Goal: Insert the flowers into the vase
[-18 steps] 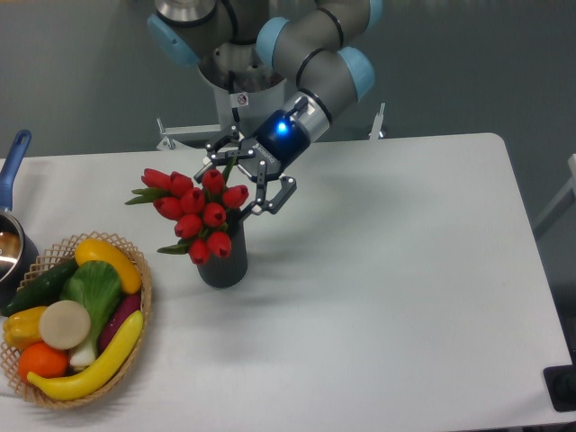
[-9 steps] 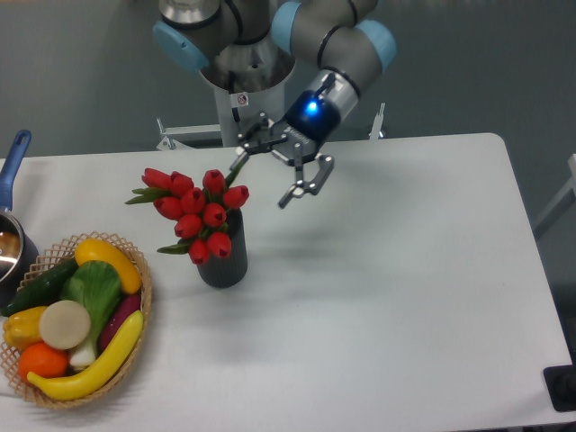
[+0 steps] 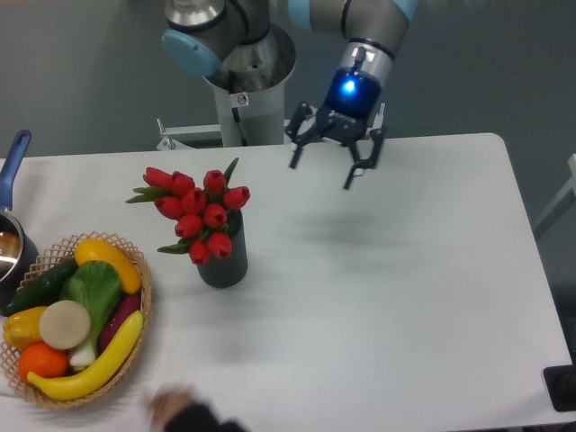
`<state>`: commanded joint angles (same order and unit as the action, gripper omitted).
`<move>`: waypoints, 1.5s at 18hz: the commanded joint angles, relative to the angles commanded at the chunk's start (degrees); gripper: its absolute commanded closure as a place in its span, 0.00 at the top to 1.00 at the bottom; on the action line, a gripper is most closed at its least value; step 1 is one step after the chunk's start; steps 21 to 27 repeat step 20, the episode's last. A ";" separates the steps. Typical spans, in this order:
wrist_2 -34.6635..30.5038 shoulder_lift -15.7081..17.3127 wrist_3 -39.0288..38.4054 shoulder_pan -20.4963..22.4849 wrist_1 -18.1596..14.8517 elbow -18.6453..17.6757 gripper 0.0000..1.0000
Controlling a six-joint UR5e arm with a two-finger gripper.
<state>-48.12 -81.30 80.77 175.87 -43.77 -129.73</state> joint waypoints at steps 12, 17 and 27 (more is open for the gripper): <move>-23.59 -1.32 0.79 6.77 -5.62 7.56 1.00; -28.59 -2.29 2.10 7.20 -12.20 12.48 1.00; -30.45 -2.81 2.55 9.13 -18.35 17.30 1.00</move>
